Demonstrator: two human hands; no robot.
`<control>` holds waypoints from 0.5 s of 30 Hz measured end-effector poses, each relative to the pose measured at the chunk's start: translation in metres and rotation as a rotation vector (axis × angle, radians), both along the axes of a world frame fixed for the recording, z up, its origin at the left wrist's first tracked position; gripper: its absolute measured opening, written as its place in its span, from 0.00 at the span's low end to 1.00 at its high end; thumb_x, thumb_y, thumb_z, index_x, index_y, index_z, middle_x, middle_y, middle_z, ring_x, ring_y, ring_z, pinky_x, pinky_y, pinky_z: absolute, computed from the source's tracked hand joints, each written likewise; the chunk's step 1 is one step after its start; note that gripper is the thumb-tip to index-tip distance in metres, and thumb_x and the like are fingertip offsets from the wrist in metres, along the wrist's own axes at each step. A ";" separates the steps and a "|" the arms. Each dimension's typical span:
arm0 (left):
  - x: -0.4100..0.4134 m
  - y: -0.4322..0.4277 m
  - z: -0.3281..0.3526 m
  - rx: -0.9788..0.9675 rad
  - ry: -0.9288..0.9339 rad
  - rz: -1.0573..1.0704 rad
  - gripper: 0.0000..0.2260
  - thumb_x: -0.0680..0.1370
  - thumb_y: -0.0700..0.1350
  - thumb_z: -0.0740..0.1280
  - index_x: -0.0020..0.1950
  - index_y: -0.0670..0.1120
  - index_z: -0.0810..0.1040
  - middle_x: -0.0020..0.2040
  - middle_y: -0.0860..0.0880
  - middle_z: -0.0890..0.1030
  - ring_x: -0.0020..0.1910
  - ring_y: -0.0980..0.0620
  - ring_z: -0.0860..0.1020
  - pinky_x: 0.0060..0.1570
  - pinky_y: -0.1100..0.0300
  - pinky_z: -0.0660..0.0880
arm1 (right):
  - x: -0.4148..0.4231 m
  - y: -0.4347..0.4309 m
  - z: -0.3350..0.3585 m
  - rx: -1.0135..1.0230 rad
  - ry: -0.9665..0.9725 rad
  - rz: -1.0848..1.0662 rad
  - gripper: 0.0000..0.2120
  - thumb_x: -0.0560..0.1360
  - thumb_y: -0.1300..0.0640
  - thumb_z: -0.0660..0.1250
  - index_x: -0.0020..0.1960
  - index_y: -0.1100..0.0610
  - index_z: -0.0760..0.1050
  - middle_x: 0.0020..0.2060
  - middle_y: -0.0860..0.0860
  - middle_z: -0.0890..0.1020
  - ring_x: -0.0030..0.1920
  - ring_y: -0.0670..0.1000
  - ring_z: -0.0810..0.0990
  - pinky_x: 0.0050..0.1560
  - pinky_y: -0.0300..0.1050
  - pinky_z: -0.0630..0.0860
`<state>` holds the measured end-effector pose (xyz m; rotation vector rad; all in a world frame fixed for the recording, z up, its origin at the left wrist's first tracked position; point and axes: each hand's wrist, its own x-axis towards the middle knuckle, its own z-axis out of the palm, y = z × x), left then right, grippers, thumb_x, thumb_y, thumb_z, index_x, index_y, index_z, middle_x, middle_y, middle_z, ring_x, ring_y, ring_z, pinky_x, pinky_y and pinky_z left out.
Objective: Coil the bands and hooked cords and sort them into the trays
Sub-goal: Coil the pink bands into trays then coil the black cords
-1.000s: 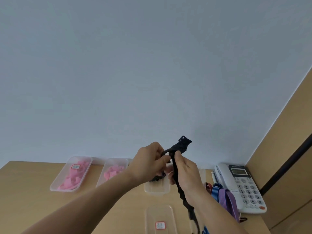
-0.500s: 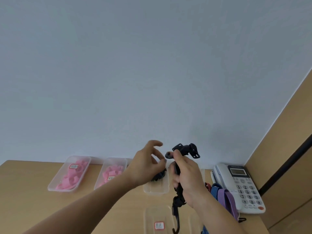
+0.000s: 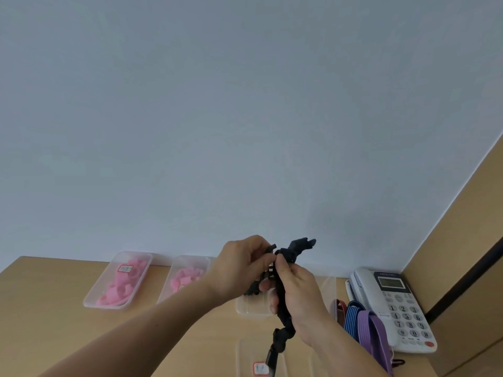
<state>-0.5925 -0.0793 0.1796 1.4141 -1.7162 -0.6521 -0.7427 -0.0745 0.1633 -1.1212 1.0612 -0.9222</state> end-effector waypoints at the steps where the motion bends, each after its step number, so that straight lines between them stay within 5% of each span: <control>1: 0.001 0.000 -0.003 -0.068 -0.054 0.009 0.06 0.79 0.48 0.68 0.46 0.47 0.79 0.38 0.50 0.83 0.37 0.52 0.80 0.41 0.54 0.78 | 0.002 0.001 0.002 0.025 -0.009 0.018 0.21 0.83 0.48 0.56 0.47 0.64 0.78 0.33 0.60 0.83 0.23 0.53 0.72 0.25 0.42 0.69; 8: 0.018 -0.003 -0.013 -0.700 -0.728 -0.105 0.08 0.71 0.41 0.58 0.35 0.42 0.75 0.30 0.48 0.72 0.24 0.49 0.69 0.19 0.63 0.62 | 0.007 0.000 0.008 0.182 -0.048 0.156 0.31 0.82 0.40 0.52 0.53 0.67 0.78 0.32 0.57 0.82 0.26 0.53 0.73 0.30 0.43 0.69; 12: 0.025 -0.008 -0.018 -0.817 -0.790 -0.111 0.10 0.72 0.31 0.55 0.43 0.44 0.72 0.34 0.48 0.72 0.28 0.50 0.66 0.27 0.61 0.57 | 0.002 -0.002 0.004 0.201 -0.109 0.036 0.28 0.80 0.37 0.57 0.38 0.56 0.83 0.29 0.54 0.75 0.23 0.49 0.65 0.27 0.42 0.63; 15: 0.029 -0.008 -0.023 -0.875 -0.809 -0.139 0.13 0.79 0.33 0.49 0.47 0.43 0.71 0.35 0.48 0.73 0.30 0.50 0.67 0.27 0.62 0.61 | 0.000 -0.003 0.004 0.256 -0.136 0.025 0.27 0.76 0.34 0.61 0.36 0.53 0.84 0.27 0.51 0.72 0.24 0.48 0.62 0.26 0.41 0.62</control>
